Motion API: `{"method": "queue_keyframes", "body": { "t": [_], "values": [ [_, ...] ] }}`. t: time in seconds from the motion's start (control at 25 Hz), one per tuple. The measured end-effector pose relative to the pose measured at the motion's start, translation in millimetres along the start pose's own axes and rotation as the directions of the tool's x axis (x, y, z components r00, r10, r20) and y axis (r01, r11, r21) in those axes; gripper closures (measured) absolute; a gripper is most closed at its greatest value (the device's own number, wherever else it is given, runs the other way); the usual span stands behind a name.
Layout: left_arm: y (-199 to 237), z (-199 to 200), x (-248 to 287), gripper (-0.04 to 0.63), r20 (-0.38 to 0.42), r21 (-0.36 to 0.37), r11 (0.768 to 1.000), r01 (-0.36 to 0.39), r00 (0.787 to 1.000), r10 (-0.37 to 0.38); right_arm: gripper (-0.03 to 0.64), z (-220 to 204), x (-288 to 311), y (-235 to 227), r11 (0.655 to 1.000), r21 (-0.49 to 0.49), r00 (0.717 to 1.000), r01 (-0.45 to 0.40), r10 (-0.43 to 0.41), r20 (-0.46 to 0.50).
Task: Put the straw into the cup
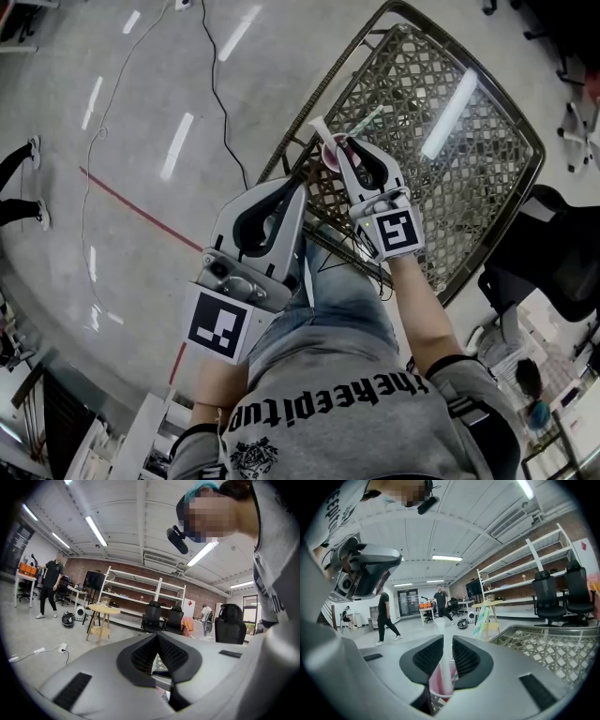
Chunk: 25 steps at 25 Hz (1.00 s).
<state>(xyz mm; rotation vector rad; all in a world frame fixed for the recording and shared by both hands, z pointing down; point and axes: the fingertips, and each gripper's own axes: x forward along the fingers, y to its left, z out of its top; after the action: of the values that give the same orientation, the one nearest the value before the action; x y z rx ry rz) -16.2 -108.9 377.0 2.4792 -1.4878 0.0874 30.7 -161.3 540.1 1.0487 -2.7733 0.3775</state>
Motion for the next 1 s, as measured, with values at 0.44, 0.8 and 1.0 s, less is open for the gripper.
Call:
{"method": "queue_keyframes", "body": {
  "t": [0.44,0.8,1.0],
  "values": [
    [-5,3,2,0.574,0.005,0.01,1.0,0.014,1.0,-0.014,0.6,0,-7,2,0.999,0.041,1.0,-0.023,0.024,-0.01],
    [-11,16,-2,0.574,0.03,0.021,0.998,0.065,0.997,-0.066,0.612,33,-19,8,0.999,0.054,1.0,0.004,-0.004,0.005],
    [-17,24,-4,0.574,0.03,0.05,0.989,0.138,0.99,-0.14,0.611,53,-31,16,0.995,0.09,0.999,0.04,-0.041,0.013]
  ]
}}
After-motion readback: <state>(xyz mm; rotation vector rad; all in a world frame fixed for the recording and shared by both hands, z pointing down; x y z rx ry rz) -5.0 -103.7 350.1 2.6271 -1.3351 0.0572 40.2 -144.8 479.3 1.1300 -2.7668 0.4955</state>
